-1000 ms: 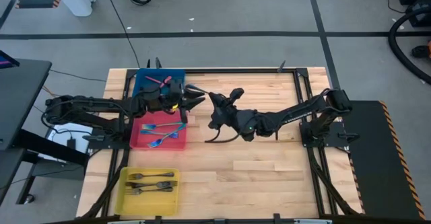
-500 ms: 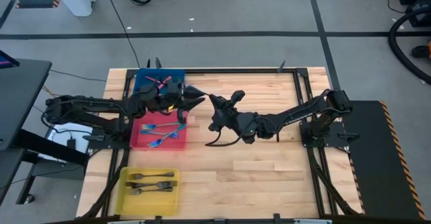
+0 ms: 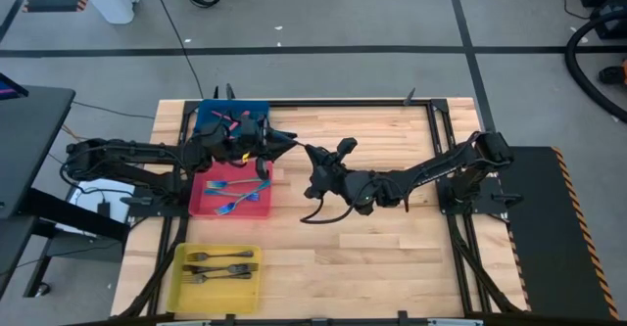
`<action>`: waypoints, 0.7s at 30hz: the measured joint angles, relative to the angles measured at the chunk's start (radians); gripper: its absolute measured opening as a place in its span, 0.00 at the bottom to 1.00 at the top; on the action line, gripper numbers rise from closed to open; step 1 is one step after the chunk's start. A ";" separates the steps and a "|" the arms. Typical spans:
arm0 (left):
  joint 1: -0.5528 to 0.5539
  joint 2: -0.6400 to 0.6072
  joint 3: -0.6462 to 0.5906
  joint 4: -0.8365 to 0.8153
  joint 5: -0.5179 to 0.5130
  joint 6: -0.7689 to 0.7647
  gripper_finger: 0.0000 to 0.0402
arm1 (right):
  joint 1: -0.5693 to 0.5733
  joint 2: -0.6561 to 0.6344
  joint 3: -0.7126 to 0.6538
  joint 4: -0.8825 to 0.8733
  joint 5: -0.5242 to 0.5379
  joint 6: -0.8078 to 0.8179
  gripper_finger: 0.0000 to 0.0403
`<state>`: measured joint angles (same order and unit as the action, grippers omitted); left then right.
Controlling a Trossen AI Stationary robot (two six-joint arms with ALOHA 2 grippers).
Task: Sort silverware by color (type)
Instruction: Put the light blue fork into the red bin
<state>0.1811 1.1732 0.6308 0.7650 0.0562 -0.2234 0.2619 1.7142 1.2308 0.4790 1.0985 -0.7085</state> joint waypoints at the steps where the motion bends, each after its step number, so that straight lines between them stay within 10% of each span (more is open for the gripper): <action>1: 0.000 0.000 0.000 0.008 -0.001 0.000 0.24 | 0.000 0.000 0.000 -0.003 0.000 0.002 0.02; 21: 0.002 0.000 0.000 0.005 0.002 0.113 0.01 | -0.023 0.000 0.000 -0.100 -0.029 0.093 0.07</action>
<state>0.1829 1.1732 0.6308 0.7697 0.0583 -0.1104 0.2386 1.7142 1.2308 0.3794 1.0695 -0.6151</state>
